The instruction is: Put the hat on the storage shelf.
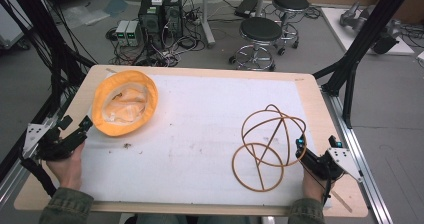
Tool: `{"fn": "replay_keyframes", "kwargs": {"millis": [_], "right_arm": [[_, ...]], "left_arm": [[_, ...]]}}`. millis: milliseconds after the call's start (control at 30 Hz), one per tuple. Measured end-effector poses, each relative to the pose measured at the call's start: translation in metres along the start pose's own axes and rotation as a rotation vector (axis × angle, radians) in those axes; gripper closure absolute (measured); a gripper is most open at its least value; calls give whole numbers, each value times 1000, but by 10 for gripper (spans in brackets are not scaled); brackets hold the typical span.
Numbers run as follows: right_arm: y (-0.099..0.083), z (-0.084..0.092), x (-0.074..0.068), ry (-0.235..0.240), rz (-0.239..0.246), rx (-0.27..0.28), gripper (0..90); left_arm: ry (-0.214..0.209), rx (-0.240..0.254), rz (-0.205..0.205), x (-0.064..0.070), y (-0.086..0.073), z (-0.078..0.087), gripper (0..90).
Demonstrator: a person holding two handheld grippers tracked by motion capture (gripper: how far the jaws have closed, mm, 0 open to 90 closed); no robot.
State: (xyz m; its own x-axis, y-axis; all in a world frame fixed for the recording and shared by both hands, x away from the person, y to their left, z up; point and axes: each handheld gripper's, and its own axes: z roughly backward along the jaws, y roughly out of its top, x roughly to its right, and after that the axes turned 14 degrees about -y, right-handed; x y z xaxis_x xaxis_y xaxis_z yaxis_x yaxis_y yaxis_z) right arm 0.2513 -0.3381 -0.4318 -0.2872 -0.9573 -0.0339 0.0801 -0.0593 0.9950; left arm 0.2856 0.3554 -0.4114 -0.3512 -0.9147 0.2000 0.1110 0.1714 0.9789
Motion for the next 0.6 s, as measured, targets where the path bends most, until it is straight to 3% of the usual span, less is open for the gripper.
{"fn": "replay_keyframes", "kwargs": {"millis": [167,267,367,533,600], "right_arm": [[1,0,-2,4,9,6,61],[1,0,-4,9,7,8,61],[2,1,-5,14,17,9,62],[1,0,-8,21,25,10,61],[2,1,-8,21,28,9,62]], "left_arm": [[-10,-42,0,-9,7,-10,298],[-46,-74,32,-15,11,-16,305],[-63,-87,27,-16,14,-21,308],[-84,-130,-16,-14,27,-39,303],[-89,-159,10,-16,29,-47,280]]}}
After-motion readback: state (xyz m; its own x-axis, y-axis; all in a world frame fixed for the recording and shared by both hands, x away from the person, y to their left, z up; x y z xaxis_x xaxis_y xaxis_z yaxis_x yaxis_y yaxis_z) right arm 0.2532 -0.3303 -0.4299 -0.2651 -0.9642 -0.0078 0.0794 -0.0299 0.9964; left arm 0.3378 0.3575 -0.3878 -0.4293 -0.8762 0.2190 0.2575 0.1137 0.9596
